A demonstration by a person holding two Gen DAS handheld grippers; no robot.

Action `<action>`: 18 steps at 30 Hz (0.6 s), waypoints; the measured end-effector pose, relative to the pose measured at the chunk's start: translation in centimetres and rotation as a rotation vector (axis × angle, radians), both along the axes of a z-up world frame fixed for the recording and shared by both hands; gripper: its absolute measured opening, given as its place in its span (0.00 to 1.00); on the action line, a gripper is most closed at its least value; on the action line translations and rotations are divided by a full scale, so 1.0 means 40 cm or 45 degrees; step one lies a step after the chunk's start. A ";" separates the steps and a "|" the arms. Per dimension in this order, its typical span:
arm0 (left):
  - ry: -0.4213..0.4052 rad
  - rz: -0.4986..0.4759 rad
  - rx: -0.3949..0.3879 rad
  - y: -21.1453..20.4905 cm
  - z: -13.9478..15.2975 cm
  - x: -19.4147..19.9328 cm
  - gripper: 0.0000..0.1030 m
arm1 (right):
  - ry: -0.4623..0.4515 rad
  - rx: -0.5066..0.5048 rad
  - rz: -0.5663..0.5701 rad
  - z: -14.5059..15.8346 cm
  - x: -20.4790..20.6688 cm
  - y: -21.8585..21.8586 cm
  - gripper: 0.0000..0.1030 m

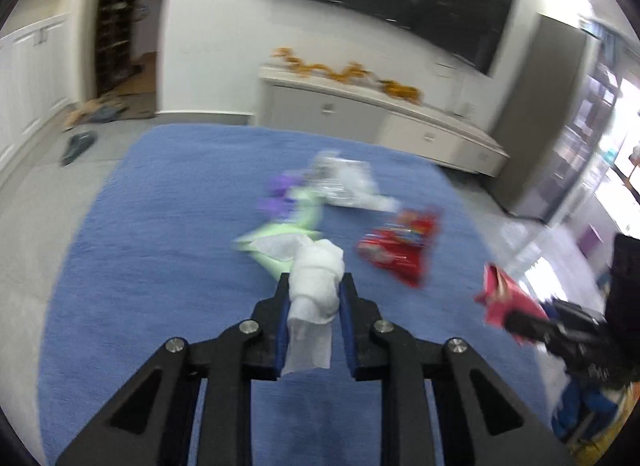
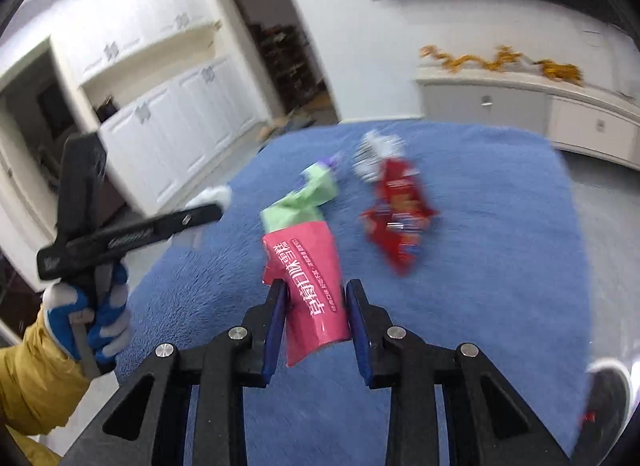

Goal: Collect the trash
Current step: 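Carry both items over the trash bin and open both grippers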

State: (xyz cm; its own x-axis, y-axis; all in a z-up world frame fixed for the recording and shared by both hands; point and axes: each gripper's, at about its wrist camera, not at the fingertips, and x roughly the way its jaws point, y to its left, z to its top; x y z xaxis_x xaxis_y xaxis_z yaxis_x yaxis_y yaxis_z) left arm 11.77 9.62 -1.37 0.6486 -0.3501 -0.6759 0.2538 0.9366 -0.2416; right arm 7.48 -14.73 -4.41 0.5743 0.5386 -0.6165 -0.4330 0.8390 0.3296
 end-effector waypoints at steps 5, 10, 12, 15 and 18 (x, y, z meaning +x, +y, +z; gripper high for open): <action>0.007 -0.296 -0.034 -0.274 0.031 -0.026 0.20 | -0.042 0.005 -0.297 0.035 -0.082 -0.256 0.28; 0.049 -0.561 -0.007 -0.590 0.008 -0.025 0.20 | 0.004 -0.111 -0.618 -0.017 -0.149 -0.507 0.28; 0.090 -0.640 0.006 -0.713 -0.019 -0.014 0.20 | 0.044 -0.144 -0.714 -0.055 -0.161 -0.590 0.28; 0.132 -0.735 0.040 -0.858 -0.060 -0.009 0.20 | 0.115 -0.156 -0.832 -0.123 -0.173 -0.702 0.28; 0.171 -0.809 0.093 -0.997 -0.114 -0.014 0.21 | 0.197 -0.124 -0.922 -0.204 -0.176 -0.806 0.30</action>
State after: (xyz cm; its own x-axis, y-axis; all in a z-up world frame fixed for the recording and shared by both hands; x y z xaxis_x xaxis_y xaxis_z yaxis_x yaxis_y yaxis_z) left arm 11.23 -30.25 -5.94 0.2390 -0.5877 -0.7730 0.7352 0.6295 -0.2513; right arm 0.45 -46.98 -12.56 0.6678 -0.0025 -0.7444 0.2842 0.9251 0.2518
